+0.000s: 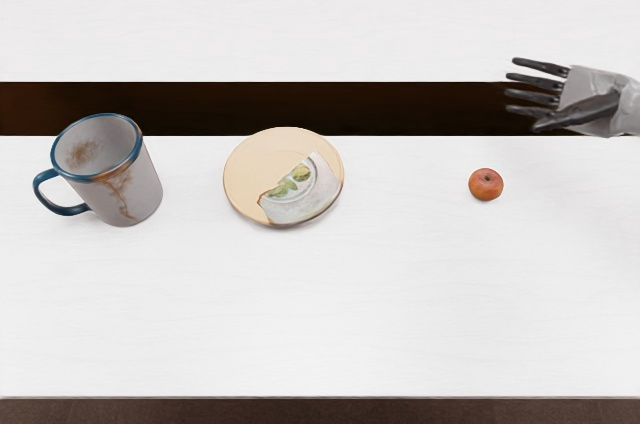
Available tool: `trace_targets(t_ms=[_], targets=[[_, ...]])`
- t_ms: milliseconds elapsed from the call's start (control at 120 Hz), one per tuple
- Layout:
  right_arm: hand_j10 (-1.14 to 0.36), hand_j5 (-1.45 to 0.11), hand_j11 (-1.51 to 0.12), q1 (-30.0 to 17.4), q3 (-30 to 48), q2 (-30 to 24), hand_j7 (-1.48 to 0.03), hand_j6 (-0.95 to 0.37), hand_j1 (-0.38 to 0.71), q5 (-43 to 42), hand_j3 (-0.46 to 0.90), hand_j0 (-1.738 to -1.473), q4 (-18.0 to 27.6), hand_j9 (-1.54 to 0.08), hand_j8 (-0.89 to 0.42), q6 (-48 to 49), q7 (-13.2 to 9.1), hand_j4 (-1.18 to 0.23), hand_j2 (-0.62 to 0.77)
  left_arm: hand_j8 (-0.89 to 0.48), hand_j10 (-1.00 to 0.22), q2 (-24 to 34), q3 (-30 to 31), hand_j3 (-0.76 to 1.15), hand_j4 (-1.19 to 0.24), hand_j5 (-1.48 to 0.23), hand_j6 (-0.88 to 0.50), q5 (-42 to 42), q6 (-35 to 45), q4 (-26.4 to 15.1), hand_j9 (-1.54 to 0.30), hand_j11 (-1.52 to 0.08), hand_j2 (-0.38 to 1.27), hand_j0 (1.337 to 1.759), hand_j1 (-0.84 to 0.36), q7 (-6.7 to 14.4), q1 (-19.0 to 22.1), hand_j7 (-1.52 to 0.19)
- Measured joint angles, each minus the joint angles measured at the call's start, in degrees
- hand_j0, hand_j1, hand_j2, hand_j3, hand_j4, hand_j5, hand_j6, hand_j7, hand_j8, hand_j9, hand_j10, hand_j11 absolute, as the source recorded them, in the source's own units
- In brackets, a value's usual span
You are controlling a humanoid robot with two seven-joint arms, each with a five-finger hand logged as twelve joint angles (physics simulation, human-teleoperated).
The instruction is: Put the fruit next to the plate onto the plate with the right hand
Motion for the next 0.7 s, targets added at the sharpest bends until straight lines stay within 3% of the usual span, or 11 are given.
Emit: trace_targets(t_ms=[208, 408, 700], targets=[[-0.03, -0.04, -0.04, 0.2, 0.3, -1.2, -0.04, -0.03, -0.31, -2.0, 0.00, -1.658, 0.5, -0.04, -0.03, 0.0, -0.8, -0.03, -0.01, -0.24, -0.24, 0.0, 0.0, 0.00, -0.24, -0.32, -0.24, 0.0, 0.0, 0.0, -0.32, -0.32, 0.05, 1.658, 0.06, 0.0, 0.0, -0.32], [-0.03, -0.05, -0.05, 2.6, 9.0, -0.9, -0.05, -0.03, -0.31, -23.5, 0.00, -1.658, 2.7, -0.05, -0.03, 0.0, -1.5, -0.03, -0.01, -0.25, -0.24, 0.0, 0.0, 0.00, -0.25, -0.32, -0.25, 0.0, 0.0, 0.0, -0.32, -0.32, 0.05, 1.658, 0.06, 0.0, 0.0, -0.32], [-0.04, -0.05, -0.05, 2.8, 10.4, -9.7, -0.05, -0.04, -0.30, -46.2, 0.00, -1.658, 26.3, -0.05, -0.04, 0.0, -4.1, -0.04, -0.01, -0.24, -0.24, 0.0, 0.0, 0.00, -0.24, -0.32, -0.24, 0.0, 0.0, 0.0, -0.32, -0.32, 0.05, 1.658, 0.06, 0.0, 0.0, -0.32]])
